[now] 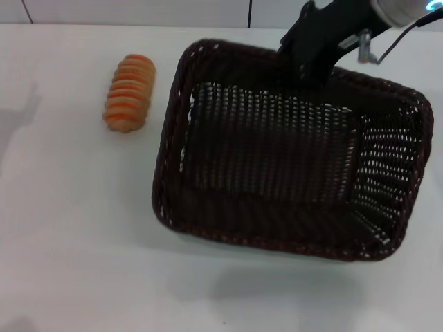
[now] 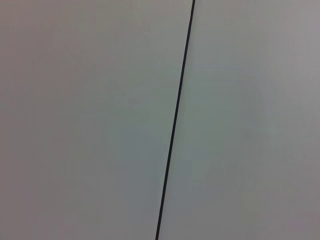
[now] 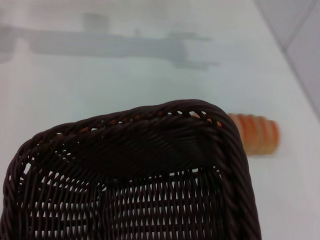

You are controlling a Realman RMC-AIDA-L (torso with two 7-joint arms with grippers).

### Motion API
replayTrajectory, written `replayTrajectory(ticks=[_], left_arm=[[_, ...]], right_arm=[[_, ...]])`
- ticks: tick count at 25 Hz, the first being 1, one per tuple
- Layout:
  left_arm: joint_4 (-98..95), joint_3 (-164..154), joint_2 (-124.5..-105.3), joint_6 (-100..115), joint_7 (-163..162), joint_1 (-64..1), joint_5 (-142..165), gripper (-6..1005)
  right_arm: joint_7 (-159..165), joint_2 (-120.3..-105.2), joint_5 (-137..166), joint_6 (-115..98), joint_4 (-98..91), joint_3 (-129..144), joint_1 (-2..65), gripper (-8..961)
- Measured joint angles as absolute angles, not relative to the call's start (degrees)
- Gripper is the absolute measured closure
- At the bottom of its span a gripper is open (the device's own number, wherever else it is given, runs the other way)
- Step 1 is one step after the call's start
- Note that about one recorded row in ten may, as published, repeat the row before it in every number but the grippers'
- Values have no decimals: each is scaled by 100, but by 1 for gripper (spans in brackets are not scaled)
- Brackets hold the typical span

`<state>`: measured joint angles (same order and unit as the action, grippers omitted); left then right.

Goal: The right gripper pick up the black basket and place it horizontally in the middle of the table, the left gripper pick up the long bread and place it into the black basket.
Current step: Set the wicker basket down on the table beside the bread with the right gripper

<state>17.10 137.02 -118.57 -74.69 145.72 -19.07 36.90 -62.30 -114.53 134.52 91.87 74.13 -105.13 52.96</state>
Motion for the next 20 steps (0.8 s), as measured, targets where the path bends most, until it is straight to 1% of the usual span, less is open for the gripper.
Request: replayTrajectory(ticks=[5, 13, 20], left_arm=[[1698, 13702, -11857, -7461, 14572, -1908, 3690, 196], [1696, 13691, -11856, -7464, 14572, -1923, 3691, 196], [1696, 13668, -11856, -7489, 14572, -1926, 3692, 196]], right_arm=[[-6007, -11503, 13395, 9465, 7443, -10318, 5406, 790], [-5450, -11522, 13197, 9782, 7796, -10223, 5527, 790], [-5253, -11531, 13321, 9812, 7695, -10073, 5544, 790]])
